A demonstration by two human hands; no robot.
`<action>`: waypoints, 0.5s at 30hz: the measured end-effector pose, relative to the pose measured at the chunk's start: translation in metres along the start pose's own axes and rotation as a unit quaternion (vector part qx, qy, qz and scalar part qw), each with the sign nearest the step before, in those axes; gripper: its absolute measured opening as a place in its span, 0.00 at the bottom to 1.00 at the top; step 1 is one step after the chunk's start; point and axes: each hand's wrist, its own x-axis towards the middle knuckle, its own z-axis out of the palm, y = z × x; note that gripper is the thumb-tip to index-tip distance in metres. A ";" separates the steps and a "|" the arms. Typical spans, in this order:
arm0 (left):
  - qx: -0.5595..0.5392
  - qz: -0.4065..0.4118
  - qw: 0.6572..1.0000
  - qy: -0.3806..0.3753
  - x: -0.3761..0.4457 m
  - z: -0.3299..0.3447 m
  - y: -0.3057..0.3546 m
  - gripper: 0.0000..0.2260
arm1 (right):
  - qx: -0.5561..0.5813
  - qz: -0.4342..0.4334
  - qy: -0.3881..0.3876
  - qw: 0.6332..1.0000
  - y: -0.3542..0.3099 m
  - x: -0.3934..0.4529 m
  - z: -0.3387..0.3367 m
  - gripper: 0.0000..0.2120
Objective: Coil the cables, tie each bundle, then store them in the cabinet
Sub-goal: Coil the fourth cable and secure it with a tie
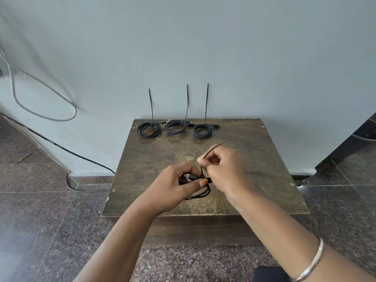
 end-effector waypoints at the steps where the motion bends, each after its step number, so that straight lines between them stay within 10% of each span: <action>1: -0.011 -0.007 1.000 0.002 -0.001 0.001 0.000 0.04 | 0.001 0.003 -0.002 1.000 0.001 0.000 0.000 0.05; 15: -0.112 -0.068 0.986 0.099 0.005 0.010 -0.007 0.08 | 0.192 0.105 -0.150 0.964 0.004 0.007 -0.015 0.07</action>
